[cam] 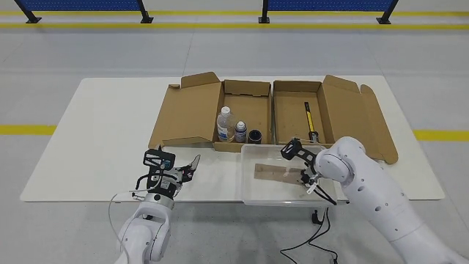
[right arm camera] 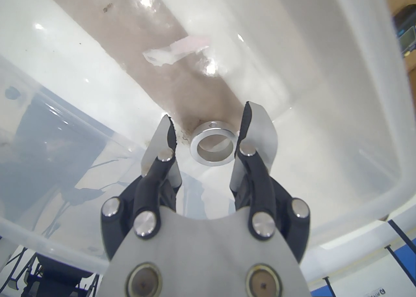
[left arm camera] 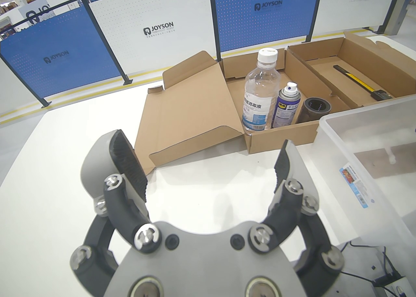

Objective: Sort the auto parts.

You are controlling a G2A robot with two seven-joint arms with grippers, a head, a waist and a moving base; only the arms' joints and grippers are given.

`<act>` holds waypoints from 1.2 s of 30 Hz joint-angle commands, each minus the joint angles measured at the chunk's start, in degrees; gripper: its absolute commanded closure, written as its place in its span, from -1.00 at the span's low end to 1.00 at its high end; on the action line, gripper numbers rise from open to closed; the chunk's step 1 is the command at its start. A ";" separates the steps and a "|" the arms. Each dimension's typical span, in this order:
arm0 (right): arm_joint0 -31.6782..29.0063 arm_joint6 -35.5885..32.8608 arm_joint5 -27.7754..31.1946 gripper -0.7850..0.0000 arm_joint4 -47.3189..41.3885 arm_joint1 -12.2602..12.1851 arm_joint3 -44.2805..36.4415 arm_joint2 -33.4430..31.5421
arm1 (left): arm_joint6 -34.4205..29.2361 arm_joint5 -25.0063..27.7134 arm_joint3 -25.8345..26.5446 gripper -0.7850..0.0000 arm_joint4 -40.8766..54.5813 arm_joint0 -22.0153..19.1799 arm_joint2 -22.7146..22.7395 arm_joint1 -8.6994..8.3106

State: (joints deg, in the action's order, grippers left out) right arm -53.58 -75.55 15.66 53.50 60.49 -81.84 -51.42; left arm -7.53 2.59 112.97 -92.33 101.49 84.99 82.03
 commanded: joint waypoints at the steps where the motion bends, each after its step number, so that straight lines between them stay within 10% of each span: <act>1: -0.25 0.04 -0.05 -0.27 -0.09 0.00 0.11 0.03 | 0.00 0.00 0.00 -1.00 0.00 0.00 0.00 0.00; 12: -1.03 1.26 -0.05 -0.87 -1.41 0.22 0.63 0.40 | 0.00 0.00 0.00 -1.00 0.00 0.00 0.00 0.00; 36: -3.36 7.59 6.13 -0.92 -12.43 -0.10 1.47 -2.80 | 0.00 0.00 0.00 -1.00 0.00 0.00 0.00 0.00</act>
State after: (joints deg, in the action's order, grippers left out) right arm -56.83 -68.11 21.27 41.69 60.46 -80.35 -53.98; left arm -7.53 2.59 112.97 -92.33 101.49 84.99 82.03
